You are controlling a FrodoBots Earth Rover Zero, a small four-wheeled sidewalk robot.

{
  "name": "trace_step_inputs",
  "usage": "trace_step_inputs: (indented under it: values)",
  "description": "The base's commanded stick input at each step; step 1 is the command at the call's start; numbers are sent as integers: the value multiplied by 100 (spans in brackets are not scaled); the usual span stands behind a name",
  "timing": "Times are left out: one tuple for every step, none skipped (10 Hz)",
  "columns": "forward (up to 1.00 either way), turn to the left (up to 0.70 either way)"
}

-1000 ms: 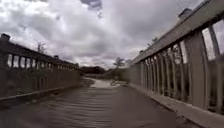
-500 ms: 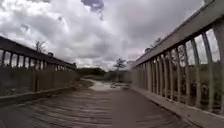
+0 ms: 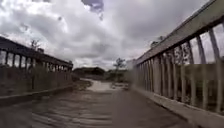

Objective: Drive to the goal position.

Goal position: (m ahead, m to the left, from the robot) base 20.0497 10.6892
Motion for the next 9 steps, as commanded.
trace_step_inputs:
  values:
    - [69,1]
    - [69,1]
    - [69,1]
    - [69,1]
    - [69,1]
    - [69,1]
    - [69,1]
    - [69,1]
    - [69,1]
